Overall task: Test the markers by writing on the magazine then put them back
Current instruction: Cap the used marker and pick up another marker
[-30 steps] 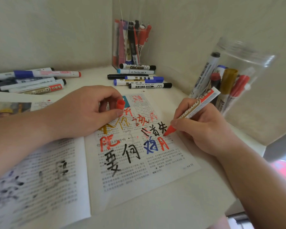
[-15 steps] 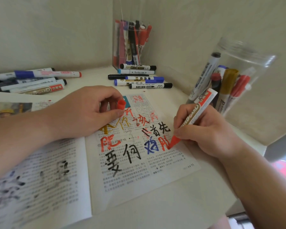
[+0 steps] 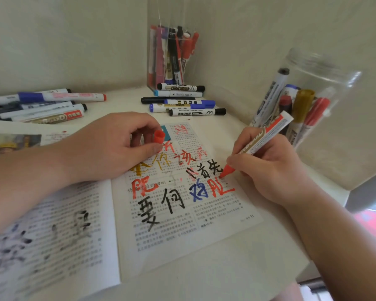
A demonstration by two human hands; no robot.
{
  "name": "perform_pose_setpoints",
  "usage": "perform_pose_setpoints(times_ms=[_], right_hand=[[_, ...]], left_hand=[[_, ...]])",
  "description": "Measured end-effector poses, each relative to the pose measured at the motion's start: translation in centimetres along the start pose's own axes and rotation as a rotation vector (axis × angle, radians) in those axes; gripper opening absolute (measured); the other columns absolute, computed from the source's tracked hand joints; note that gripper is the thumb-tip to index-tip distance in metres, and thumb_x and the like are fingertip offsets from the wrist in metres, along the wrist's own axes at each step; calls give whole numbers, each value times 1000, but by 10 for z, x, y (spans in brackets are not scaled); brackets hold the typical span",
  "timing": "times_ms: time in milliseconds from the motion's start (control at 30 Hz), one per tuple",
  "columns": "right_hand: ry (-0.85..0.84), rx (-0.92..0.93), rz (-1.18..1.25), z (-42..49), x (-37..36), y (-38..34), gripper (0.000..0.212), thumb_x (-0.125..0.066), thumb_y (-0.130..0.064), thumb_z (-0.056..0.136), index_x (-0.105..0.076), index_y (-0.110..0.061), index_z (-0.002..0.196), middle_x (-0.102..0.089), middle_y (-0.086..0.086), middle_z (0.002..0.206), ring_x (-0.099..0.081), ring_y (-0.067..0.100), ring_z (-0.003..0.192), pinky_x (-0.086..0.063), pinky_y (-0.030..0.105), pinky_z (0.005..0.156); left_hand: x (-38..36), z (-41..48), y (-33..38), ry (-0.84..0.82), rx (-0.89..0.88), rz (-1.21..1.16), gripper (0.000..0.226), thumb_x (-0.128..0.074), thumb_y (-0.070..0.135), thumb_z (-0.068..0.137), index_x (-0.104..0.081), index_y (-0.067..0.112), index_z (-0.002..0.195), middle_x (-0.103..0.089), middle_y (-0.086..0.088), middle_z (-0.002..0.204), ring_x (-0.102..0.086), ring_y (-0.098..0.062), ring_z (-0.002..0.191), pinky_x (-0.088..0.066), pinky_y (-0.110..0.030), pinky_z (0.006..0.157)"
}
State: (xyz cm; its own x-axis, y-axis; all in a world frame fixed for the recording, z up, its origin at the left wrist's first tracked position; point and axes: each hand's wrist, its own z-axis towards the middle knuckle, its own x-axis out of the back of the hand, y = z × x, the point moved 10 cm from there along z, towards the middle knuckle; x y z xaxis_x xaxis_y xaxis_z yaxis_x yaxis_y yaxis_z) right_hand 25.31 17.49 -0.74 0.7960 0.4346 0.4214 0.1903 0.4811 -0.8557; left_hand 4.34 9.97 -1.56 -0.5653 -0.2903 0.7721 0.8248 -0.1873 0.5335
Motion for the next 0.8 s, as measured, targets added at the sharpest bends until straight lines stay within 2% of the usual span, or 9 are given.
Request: perform_pose_setpoints(times_ms=[67, 133, 233, 333, 400, 500, 633, 700, 800], right_hand=[[6, -7, -55, 1, 0, 1, 12, -68, -15, 71, -59, -8, 70, -63, 25, 68, -58, 48, 70, -48, 50, 60], [22, -15, -64, 2, 1, 2, 11, -66, -14, 68, -58, -7, 68, -62, 23, 65, -59, 46, 68, -49, 51, 62], [-9, -39, -17, 1, 0, 6, 12, -65, -8, 67, -57, 0, 67, -59, 5, 54, -57, 25, 56, -48, 42, 56], [-32, -50, 7, 1, -3, 6, 13, -67, -11, 69, -58, -3, 66, -63, 7, 56, -56, 11, 51, -43, 21, 51], [-36, -47, -3, 1, -3, 6, 13, -68, -15, 70, -60, -6, 67, -65, 14, 60, -55, 13, 53, -42, 21, 53], [-71, -60, 52, 1, -6, 9, 13, -66, -8, 69, -57, 1, 67, -59, 10, 55, -55, 11, 52, -42, 19, 52], [-121, -76, 75, 1, -11, 12, 18, -62, -4, 65, -50, 10, 65, -48, 9, 53, -47, 7, 49, -38, 16, 50], [-109, -76, 55, 2, -10, 13, 18, -61, -5, 65, -47, 7, 63, -47, 1, 51, -46, 7, 49, -40, 20, 52], [-67, -74, 56, 3, -6, 14, 17, -60, -6, 65, -47, 3, 62, -49, 0, 50, -50, 13, 50, -46, 33, 58]], left_hand=[[0, 0, -1, 8, 3, -3, 11, -72, 38, 86, -65, 39, 95, -61, 24, 92, -56, -9, 80, -42, -15, 64], [1, 0, 0, 14, 4, -3, 12, -73, 37, 86, -66, 36, 96, -60, 24, 93, -55, -9, 80, -42, -16, 65], [0, 0, -1, 7, 10, -3, 12, -72, 40, 86, -63, 41, 94, -60, 26, 91, -56, -6, 78, -41, -15, 62], [0, 0, -1, 0, 12, -6, 13, -71, 41, 86, -62, 44, 94, -61, 27, 89, -55, -2, 77, -39, -10, 61], [1, 0, -1, 8, 13, -14, 13, -72, 39, 86, -63, 43, 94, -63, 18, 81, -55, -3, 77, -39, -10, 61], [1, -1, -1, 8, 17, -15, 12, -72, 39, 86, -63, 42, 93, -63, 14, 78, -56, -4, 76, -39, -11, 60], [-1, 0, -2, -11, 23, -14, 11, -71, 42, 86, -63, 43, 94, -61, 24, 89, -56, -8, 77, -41, -16, 61], [-1, 0, -2, -6, 23, -16, 12, -71, 42, 86, -63, 42, 94, -63, 17, 82, -56, -8, 77, -41, -16, 61], [0, -1, -2, 7, 20, -12, 13, -72, 40, 86, -64, 40, 96, -63, 11, 78, -55, -9, 78, -41, -17, 62]])
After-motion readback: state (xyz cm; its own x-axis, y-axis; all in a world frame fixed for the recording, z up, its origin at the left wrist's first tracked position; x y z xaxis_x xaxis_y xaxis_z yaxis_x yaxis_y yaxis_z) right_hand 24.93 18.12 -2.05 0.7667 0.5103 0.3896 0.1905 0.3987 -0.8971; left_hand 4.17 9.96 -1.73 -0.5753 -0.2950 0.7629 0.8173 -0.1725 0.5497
